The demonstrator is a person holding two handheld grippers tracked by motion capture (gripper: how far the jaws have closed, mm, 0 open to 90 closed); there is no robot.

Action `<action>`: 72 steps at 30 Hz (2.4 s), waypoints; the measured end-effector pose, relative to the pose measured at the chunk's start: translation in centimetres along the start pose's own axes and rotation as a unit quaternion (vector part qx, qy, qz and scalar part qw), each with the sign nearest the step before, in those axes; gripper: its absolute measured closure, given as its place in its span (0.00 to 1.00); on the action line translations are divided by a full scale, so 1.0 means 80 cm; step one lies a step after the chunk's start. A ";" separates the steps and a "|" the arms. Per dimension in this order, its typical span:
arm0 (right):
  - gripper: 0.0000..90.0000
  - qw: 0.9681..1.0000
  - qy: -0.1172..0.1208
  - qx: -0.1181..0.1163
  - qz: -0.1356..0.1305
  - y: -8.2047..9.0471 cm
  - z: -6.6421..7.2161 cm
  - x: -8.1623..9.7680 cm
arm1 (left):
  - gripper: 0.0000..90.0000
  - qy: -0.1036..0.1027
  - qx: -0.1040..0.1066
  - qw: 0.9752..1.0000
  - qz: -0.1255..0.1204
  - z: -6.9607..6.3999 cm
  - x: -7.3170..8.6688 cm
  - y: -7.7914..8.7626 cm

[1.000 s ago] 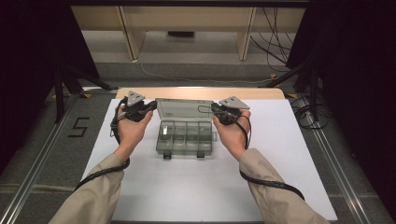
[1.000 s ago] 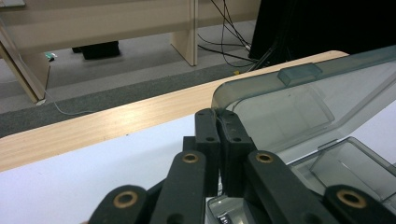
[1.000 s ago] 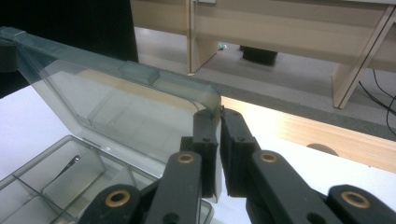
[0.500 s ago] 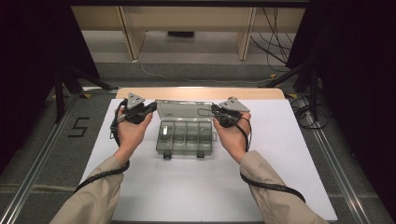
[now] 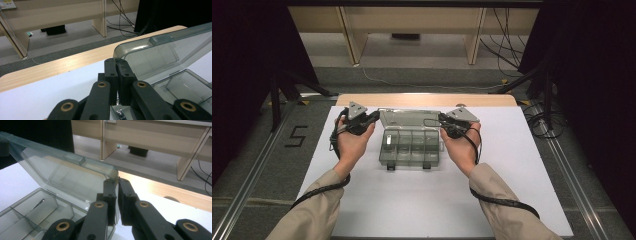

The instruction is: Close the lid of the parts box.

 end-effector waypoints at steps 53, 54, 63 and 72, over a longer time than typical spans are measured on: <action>0.95 1.000 0.018 -0.001 -0.006 0.013 0.009 0.014 | 0.97 -0.028 0.003 1.000 -0.005 -0.007 0.016 0.016; 0.95 1.000 0.018 -0.001 -0.006 0.013 0.009 0.014 | 0.97 -0.028 0.003 1.000 -0.005 -0.007 0.016 0.016; 0.95 1.000 0.027 -0.001 -0.008 0.017 0.010 0.018 | 0.97 -0.040 0.002 0.999 -0.008 -0.008 0.020 0.019; 0.95 1.000 0.030 -0.005 -0.007 0.018 0.011 0.020 | 0.96 -0.049 0.002 0.999 -0.012 -0.009 0.023 0.021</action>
Point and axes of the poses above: each handheld gripper's, and its own axes: y roughly backward along the jaws, x roughly out of its underside, z roughly to its left, the point moved 5 cm from there along -y, roughly forward along the jaws, and after that the axes turned 7 degrees about -x, right-handed, at the moved point
